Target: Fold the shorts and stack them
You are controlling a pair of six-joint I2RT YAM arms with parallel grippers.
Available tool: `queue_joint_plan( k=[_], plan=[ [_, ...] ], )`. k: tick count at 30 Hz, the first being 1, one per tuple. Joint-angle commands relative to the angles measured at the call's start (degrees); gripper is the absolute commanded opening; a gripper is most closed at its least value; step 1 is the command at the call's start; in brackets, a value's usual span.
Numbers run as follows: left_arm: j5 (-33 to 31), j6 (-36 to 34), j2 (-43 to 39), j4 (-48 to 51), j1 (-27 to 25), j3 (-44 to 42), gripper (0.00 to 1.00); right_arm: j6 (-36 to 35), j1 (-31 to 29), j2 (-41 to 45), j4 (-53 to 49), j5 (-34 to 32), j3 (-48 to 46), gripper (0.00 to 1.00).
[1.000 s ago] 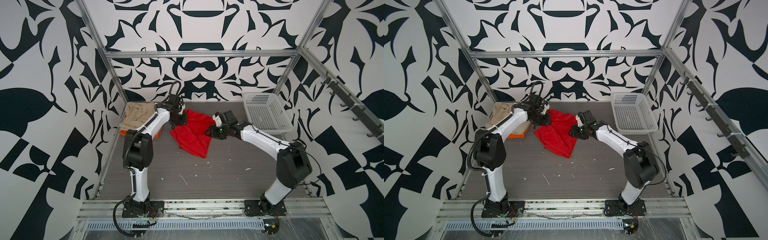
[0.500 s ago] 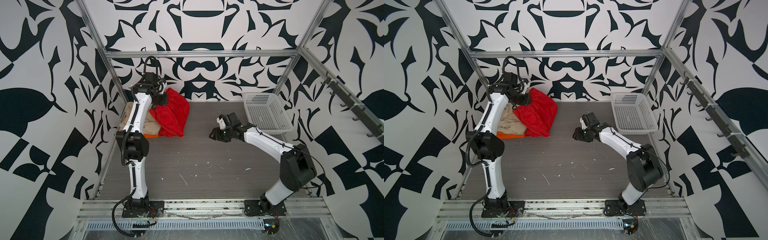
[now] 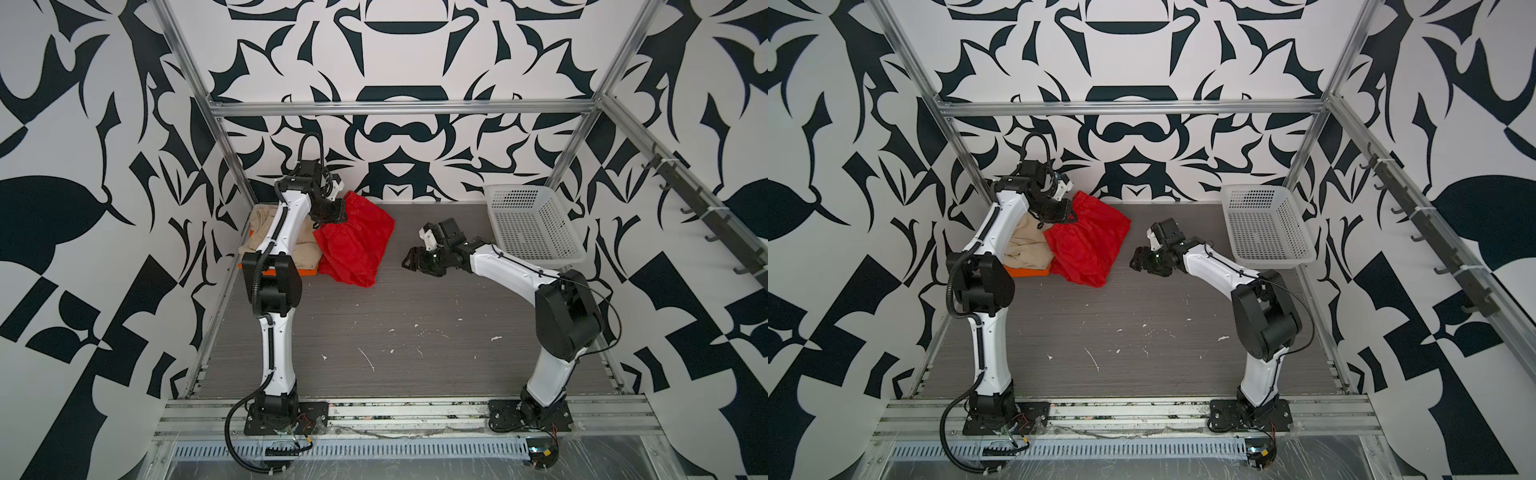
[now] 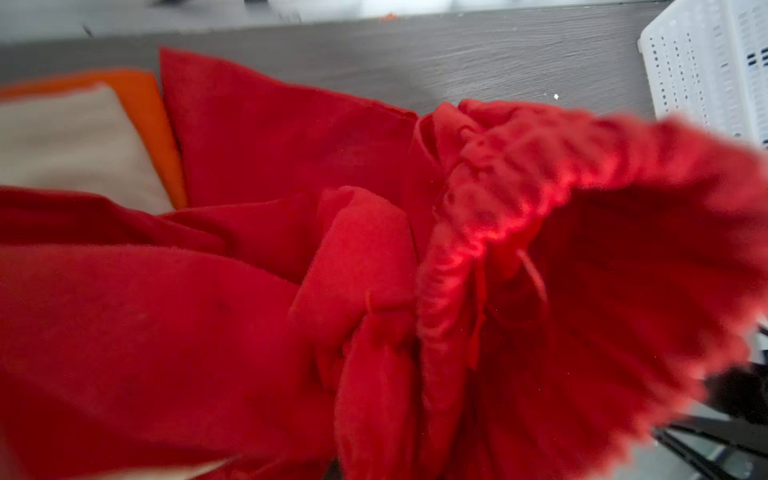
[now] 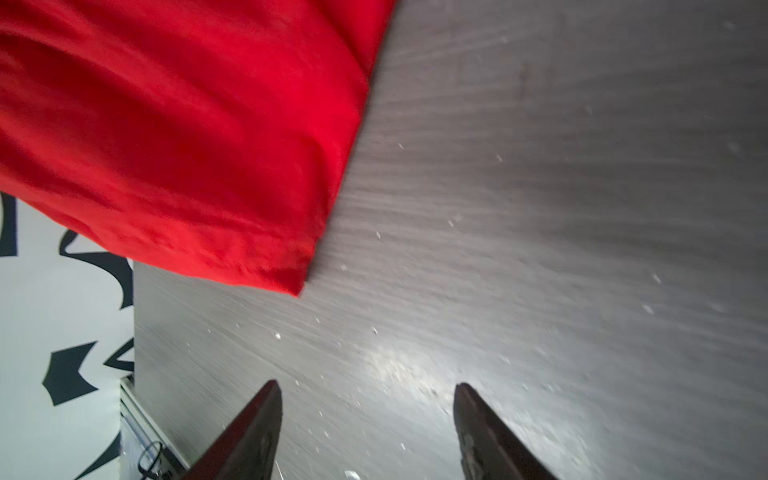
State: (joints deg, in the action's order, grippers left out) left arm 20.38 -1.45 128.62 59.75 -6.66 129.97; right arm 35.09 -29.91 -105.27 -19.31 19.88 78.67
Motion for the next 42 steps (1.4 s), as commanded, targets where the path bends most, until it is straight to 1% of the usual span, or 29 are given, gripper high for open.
queue_joint_plan(
  k=[1, 5, 8, 11, 13, 15, 18, 20, 22, 25, 28, 30, 31, 32, 33, 34, 36, 37, 39, 42],
  plan=[
    [2.8, 4.1, 3.1, 0.8, 2.8, 0.5, 0.0, 3.0, -0.7, -3.2, 4.6, -0.1, 5.6, 0.71],
    [1.6, 6.0, 5.4, -1.6, 3.9, -3.0, 0.0, 6.6, -0.7, -10.0, 7.4, 2.5, 10.7, 0.71],
    [0.8, 6.1, 8.7, -1.4, 4.0, -3.6, 0.0, 6.8, -1.2, -13.0, 8.5, 2.7, 13.6, 0.71],
    [3.5, 6.8, 10.7, -1.5, 3.9, -4.1, 0.0, 6.1, -2.6, -15.8, 11.1, 3.1, 16.6, 0.7],
    [5.2, 7.9, 10.0, -3.4, 3.6, -6.2, 0.0, 5.5, -3.8, -18.7, 11.4, 3.1, 20.3, 0.68],
    [6.4, 9.3, 7.7, -7.1, 3.4, -10.2, 0.0, 4.1, -5.5, -22.4, 10.5, 3.5, 25.6, 0.65],
    [8.4, 10.4, 4.9, -10.7, 2.8, -14.8, 0.0, 2.4, -7.3, -27.8, 6.5, 2.6, 33.0, 0.6],
    [9.0, 10.5, 4.1, -11.5, 1.9, -16.4, 0.0, 1.7, -7.7, -29.9, 4.4, 2.0, 35.5, 0.57],
    [10.4, 11.1, 4.1, -12.3, 0.9, -17.9, 0.0, 1.2, -7.7, -30.4, 2.7, 0.8, 35.3, 0.53],
    [11.6, 12.7, 4.4, -15.1, -1.0, -19.9, 0.0, 0.2, -7.2, -29.0, -1.7, -2.2, 32.2, 0.46],
    [14.0, 15.2, 4.2, -18.5, -3.9, -21.4, 0.0, -0.7, -6.4, -25.5, -5.7, -5.8, 25.7, 0.41],
    [14.2, 15.9, 3.7, -19.0, -5.5, -20.9, 0.01, -1.1, -5.6, -23.0, -7.5, -7.6, 21.4, 0.4],
    [14.2, 16.7, 3.0, -19.2, -5.8, -20.9, 0.09, -1.1, -5.1, -21.8, -8.0, -8.2, 19.3, 0.4],
    [14.1, 17.8, 1.9, -19.6, -5.8, -21.2, 0.21, -1.1, -4.6, -20.9, -8.5, -8.7, 17.8, 0.39],
    [13.5, 18.9, 0.3, -20.0, -5.7, -22.0, 0.38, -1.3, -4.1, -19.9, -8.5, -9.2, 16.1, 0.39],
    [11.9, 19.7, -1.9, -20.3, -5.4, -23.0, 0.52, -1.6, -3.7, -19.1, -8.5, -9.4, 14.8, 0.39],
    [9.9, 21.1, -6.4, -21.2, -4.3, -25.8, 0.72, -2.3, -3.2, -17.9, -8.0, -8.8, 13.4, 0.39],
    [8.8, 22.0, -9.0, -21.8, -3.5, -27.8, 0.79, -2.8, -3.1, -17.6, -7.9, -8.3, 13.3, 0.39],
    [6.6, 23.8, -13.3, -23.2, -1.9, -32.1, 0.83, -4.2, -3.0, -17.0, -8.5, -7.8, 13.7, 0.39],
    [7.1, 24.9, -16.7, -25.1, -0.6, -38.1, 0.84, -4.6, -3.0, -16.1, -7.9, -6.8, 14.1, 0.4]
  ],
)
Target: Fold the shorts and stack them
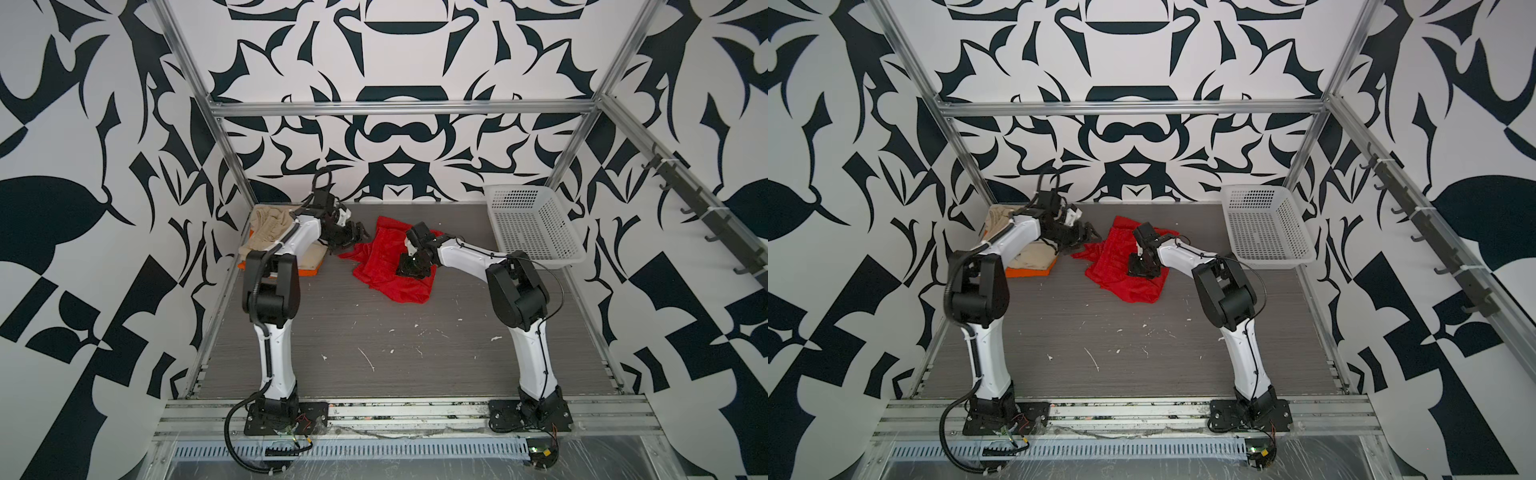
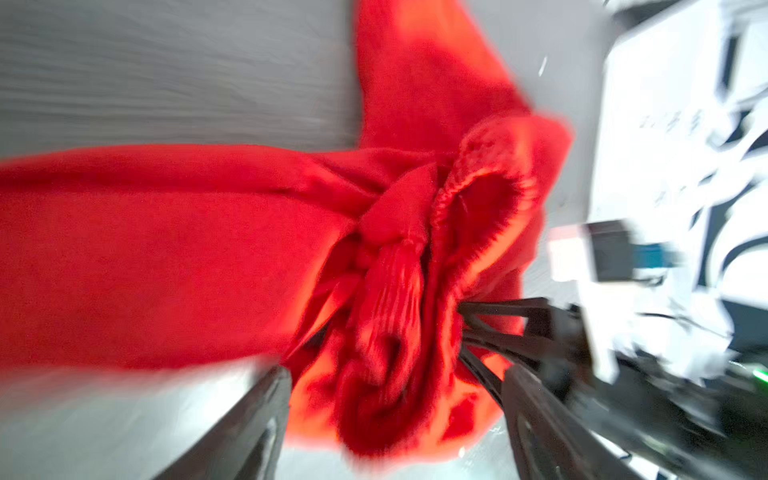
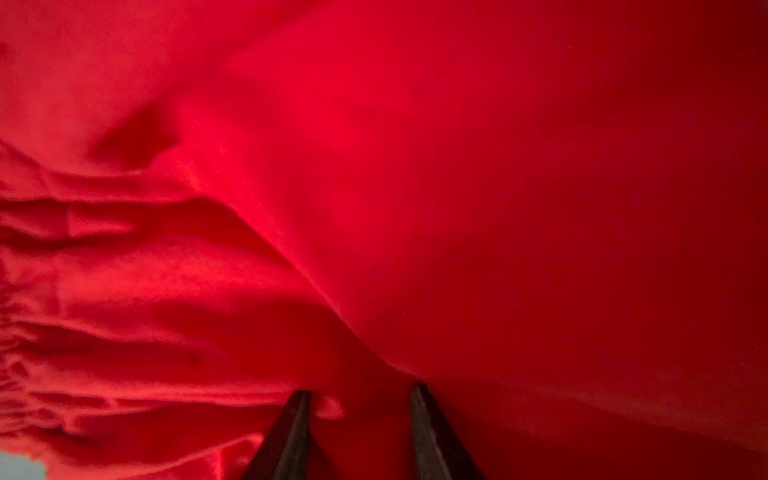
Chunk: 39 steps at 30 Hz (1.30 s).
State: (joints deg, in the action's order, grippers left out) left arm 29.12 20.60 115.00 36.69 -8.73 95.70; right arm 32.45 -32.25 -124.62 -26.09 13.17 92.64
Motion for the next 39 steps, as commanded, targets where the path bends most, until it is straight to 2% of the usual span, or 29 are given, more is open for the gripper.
queue_joint_plan(
  k=[1, 8, 18, 24, 25, 28, 30, 31, 32, 34, 35, 39],
  plan=[
    [-1.4, 2.8, -3.2, -2.2, 1.4, -5.5, 0.88, -2.0, -0.7, 3.3, -0.9, 0.2, 0.3, 0.4],
    [3.1, 7.2, 0.3, -9.2, -0.8, -13.0, 0.92, -1.9, -0.7, 3.2, 0.6, 2.3, 0.4, 0.4],
    [6.8, 11.3, 7.8, -16.1, -6.4, -12.1, 0.93, -0.9, -0.7, 1.8, 2.2, 4.4, 0.6, 0.38],
    [9.6, 15.1, 10.4, -21.9, -10.3, -11.7, 0.87, -0.3, -0.7, 0.0, 3.0, 5.1, 0.5, 0.34],
    [9.8, 15.9, 10.7, -23.1, -10.9, -11.9, 0.85, -0.1, -0.7, -0.3, 3.3, 5.4, 0.4, 0.33],
    [10.1, 18.1, 11.4, -26.1, -12.0, -12.4, 0.69, 0.2, -0.7, -0.7, 4.0, 5.7, 0.0, 0.33],
    [10.3, 19.2, 11.4, -28.0, -12.3, -13.0, 0.55, 0.4, -0.7, -0.2, 4.9, 5.6, -0.5, 0.32],
    [10.4, 19.4, 11.1, -28.3, -12.2, -13.2, 0.41, 0.4, -0.7, 0.2, 5.2, 5.5, -0.6, 0.32],
    [10.2, 19.3, 10.5, -28.2, -12.2, -13.3, 0.23, 0.4, -0.7, 0.9, 5.3, 5.3, -0.8, 0.32],
    [9.3, 17.7, 8.7, -26.8, -12.3, -12.8, 0.04, 0.1, -0.7, 2.7, 5.5, 4.6, -1.4, 0.34],
    [8.2, 15.9, 7.5, -24.7, -12.2, -12.2, 0.0, -0.1, -0.6, 4.3, 5.8, 4.2, -1.9, 0.37],
    [2.8, 5.7, 4.0, -11.9, -11.3, -5.6, 0.0, -1.1, 0.2, 12.3, 7.0, 2.2, -5.3, 0.56]
  ],
)
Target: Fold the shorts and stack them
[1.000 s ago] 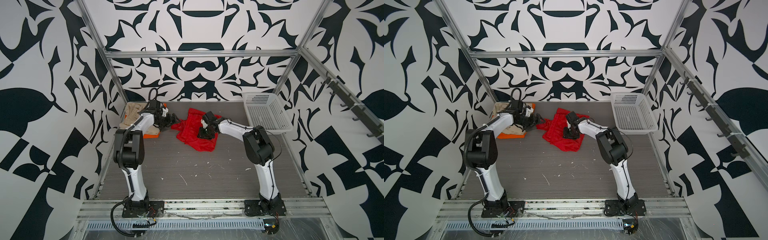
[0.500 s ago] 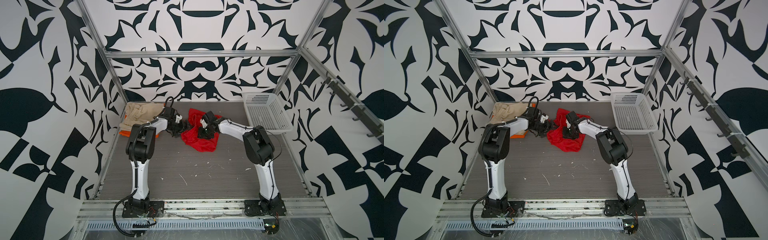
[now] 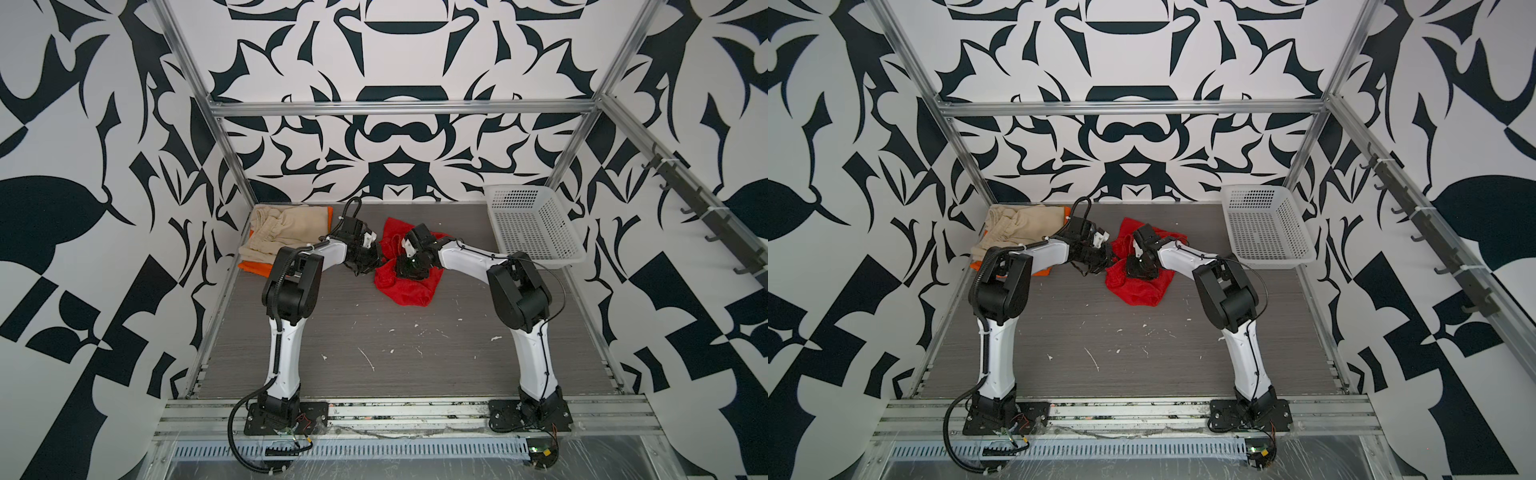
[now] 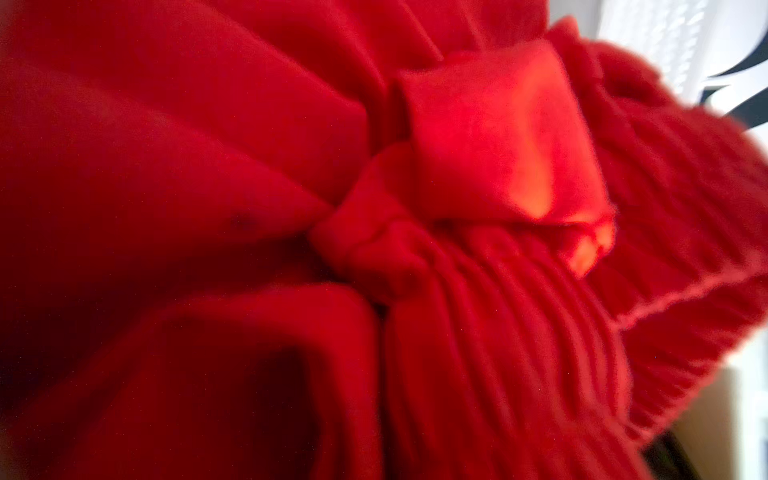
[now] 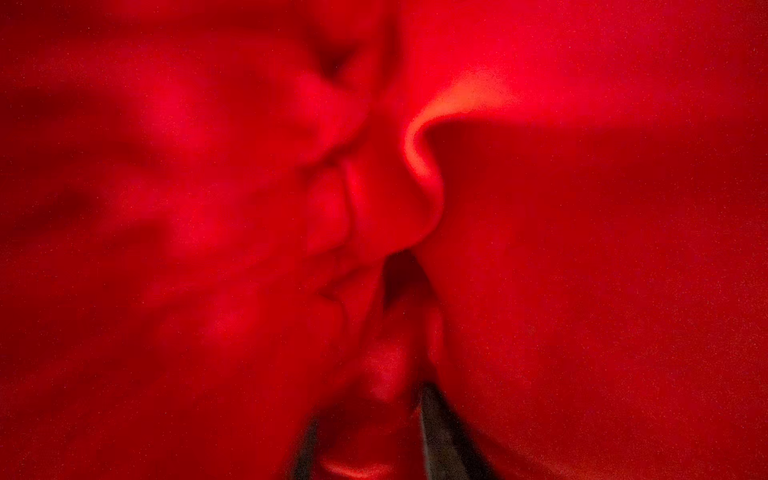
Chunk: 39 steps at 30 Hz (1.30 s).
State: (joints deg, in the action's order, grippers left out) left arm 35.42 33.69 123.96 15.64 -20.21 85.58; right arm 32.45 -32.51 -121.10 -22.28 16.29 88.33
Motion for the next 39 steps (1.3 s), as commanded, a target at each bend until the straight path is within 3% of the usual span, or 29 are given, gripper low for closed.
queue_joint_plan(
  k=[1, 9, 17, 25, 26, 28, 32, 33, 39],
  plan=[
    [-5.0, -9.7, -5.3, 12.3, 0.6, 6.4, 0.0, -1.3, 0.8, 10.8, 3.3, -1.3, -1.8, 0.58],
    [-14.6, -26.2, -4.8, 31.5, 5.3, 25.2, 0.0, -3.1, 4.0, 19.4, 3.0, -2.4, -7.6, 0.6],
    [-17.7, -35.5, -3.1, 41.8, 13.0, 42.1, 0.0, -2.6, 4.0, 19.8, 3.6, -1.8, -10.6, 0.6],
    [-17.9, -36.1, 0.3, 45.8, 26.2, 42.9, 0.0, -2.5, 4.0, 19.8, 3.7, -0.8, -11.6, 0.6],
    [-18.6, -34.2, 1.7, 46.6, 28.3, 43.2, 0.06, -2.5, 4.0, 19.7, 3.7, -0.7, -11.7, 0.6],
    [-21.2, -31.4, 5.2, 48.5, 31.6, 44.1, 0.29, -2.5, 3.9, 19.8, 3.4, -0.6, -11.9, 0.6],
    [-28.0, -28.0, 8.0, 49.9, 35.9, 45.1, 0.86, -2.6, 4.0, 20.5, 2.6, -1.7, -11.9, 0.61],
    [-29.7, -27.1, 7.0, 48.5, 36.5, 44.1, 0.99, -2.8, 4.1, 20.7, 2.1, -2.3, -11.7, 0.66],
    [-34.2, -22.3, -6.6, 39.5, 37.7, 35.0, 0.99, -3.5, 7.3, 24.9, 1.4, -5.3, -12.8, 0.83]
  ],
)
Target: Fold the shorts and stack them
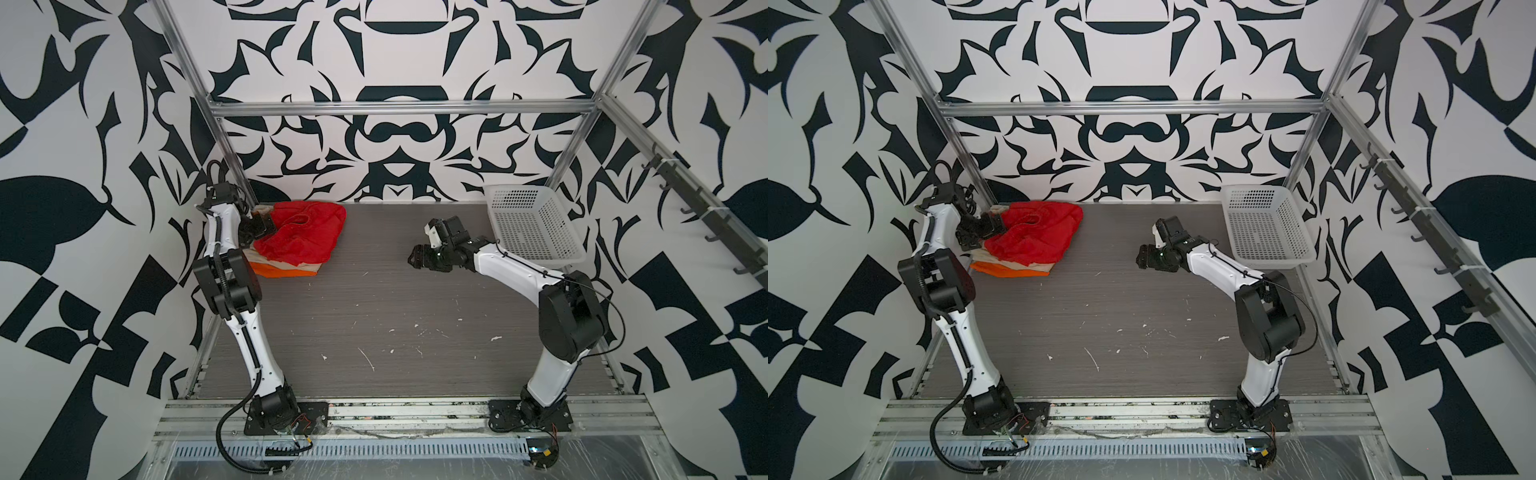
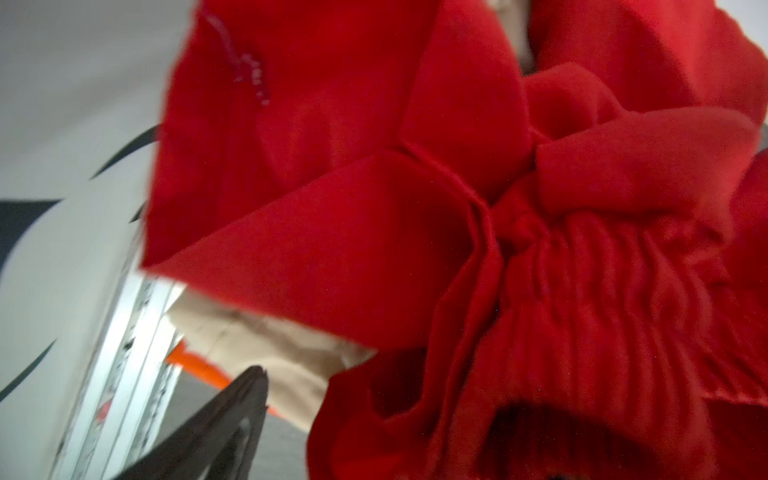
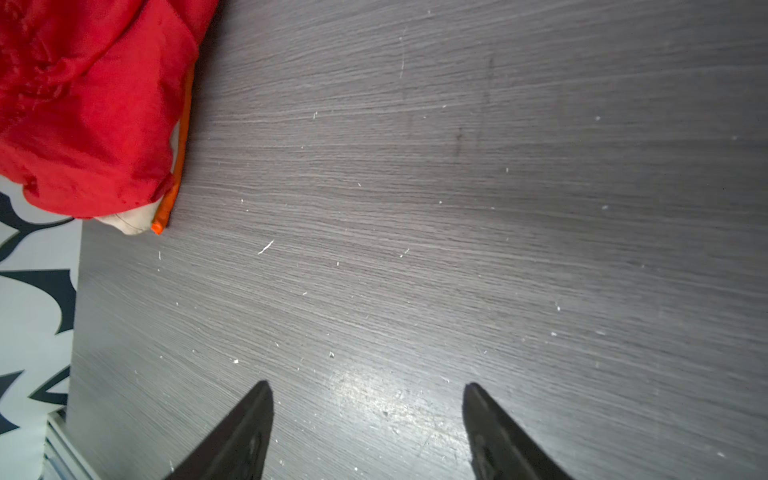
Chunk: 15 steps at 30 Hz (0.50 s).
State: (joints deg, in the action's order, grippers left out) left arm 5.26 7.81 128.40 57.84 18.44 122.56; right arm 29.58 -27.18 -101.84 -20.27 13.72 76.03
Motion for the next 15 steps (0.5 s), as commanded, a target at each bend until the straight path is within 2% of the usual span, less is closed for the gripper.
queue_joint_plan(
  k=[1, 2, 3, 4, 7, 12, 15],
  plan=[
    [-5.0, 4.5, -14.0, -4.2, -1.0, -3.7, 0.99, -1.2, 2.8, 6.8, -0.6, -3.7, -1.0, 0.84],
    [-6.3, 5.6, -18.4, -6.3, -1.3, -7.2, 0.99, -1.8, 3.7, 8.3, -0.3, -5.0, -1.8, 0.89],
    [-7.5, 6.0, -22.7, -9.4, -1.7, -11.3, 0.99, -2.6, 5.0, 10.0, 0.2, -6.1, -2.9, 0.98],
    [-9.1, 6.3, -26.8, -12.7, -2.3, -14.8, 0.99, -3.2, 6.3, 11.5, 0.7, -7.1, -4.0, 1.0],
    [-10.6, 6.7, -39.7, -23.4, -3.9, -29.9, 0.99, -5.6, 11.7, 16.7, 3.8, -9.5, -9.0, 1.0],
    [-13.8, 4.1, -58.2, -46.4, -10.1, -61.7, 1.0, -10.6, 21.9, 22.6, 12.0, -11.3, -20.1, 1.0],
    [-17.7, 1.3, -62.6, -58.8, -14.5, -77.4, 0.99, -13.8, 26.7, 24.0, 16.4, -11.2, -26.5, 1.0]
  ],
)
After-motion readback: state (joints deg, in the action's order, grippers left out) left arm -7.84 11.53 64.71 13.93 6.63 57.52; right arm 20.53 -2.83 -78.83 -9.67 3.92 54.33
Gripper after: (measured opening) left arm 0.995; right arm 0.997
